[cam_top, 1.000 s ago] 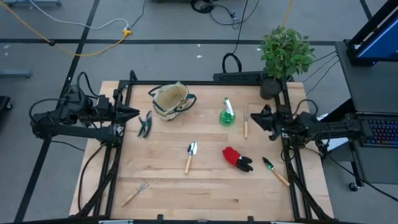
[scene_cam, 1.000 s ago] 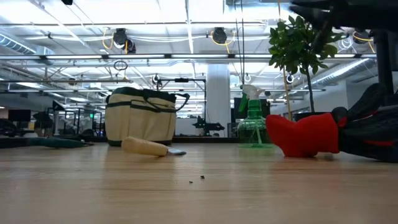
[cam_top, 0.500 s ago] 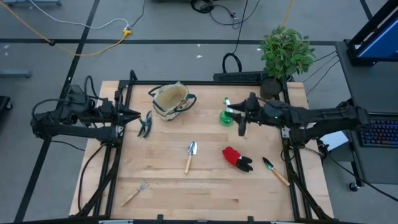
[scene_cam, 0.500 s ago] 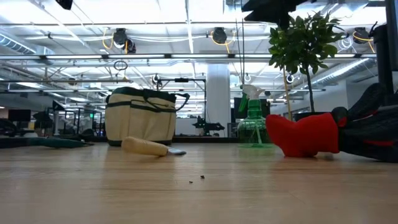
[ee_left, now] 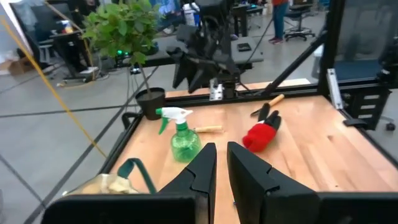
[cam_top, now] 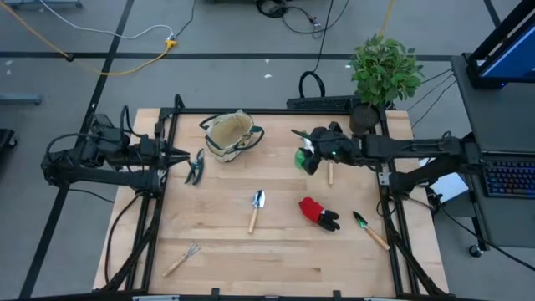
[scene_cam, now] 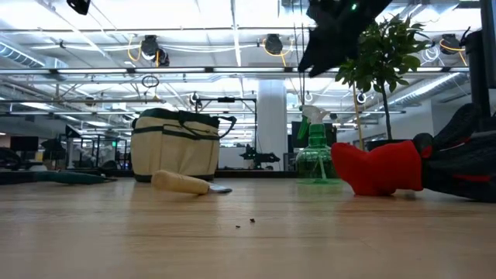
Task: Pick & Place Garden tools in Gardening bag
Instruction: Put the spray bottle into the gardening bag
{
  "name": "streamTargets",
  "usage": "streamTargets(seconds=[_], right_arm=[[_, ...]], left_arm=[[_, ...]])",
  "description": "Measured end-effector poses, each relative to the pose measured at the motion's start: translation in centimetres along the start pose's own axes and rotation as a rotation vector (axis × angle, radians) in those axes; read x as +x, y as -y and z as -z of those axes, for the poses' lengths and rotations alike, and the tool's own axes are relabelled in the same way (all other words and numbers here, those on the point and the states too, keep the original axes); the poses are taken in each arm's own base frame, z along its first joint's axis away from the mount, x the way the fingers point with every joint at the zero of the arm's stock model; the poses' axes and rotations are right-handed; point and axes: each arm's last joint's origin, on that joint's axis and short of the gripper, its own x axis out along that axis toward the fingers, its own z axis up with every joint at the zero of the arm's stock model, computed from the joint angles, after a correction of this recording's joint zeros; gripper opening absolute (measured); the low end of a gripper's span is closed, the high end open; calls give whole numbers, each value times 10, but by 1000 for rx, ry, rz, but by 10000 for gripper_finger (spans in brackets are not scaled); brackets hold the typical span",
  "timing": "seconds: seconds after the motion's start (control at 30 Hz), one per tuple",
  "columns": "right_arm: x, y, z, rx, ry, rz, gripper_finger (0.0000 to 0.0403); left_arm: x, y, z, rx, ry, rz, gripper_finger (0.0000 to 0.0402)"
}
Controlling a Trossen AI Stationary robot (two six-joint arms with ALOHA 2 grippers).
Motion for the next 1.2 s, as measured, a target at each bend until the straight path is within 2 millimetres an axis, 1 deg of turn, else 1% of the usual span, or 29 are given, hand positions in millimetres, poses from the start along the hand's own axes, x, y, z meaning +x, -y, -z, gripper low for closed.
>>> streamTargets(seconds=[0.27,0.43,0.53,0.73,0.83,0.93,1.2], right_arm=[[25,14,4,26,-85,84,264],[37,19,6,44,-128,82,264],[45,20,11,58,-180,96,264],[57,23,14,62,-199,119,257],[61,22,13,69,-186,117,245],[61,23,14,66,-201,119,221],[61,23,15,112,-206,126,121]], left_arm=[[0,-2,0,0,-8,-82,47],[0,-3,0,0,-10,-97,47],[0,-3,0,-1,-9,-97,47],[0,-3,0,-4,-9,-97,47],[0,-3,0,-20,-9,-96,47],[0,-3,0,-32,-7,-96,47],[0,-3,0,-40,-7,-96,47]])
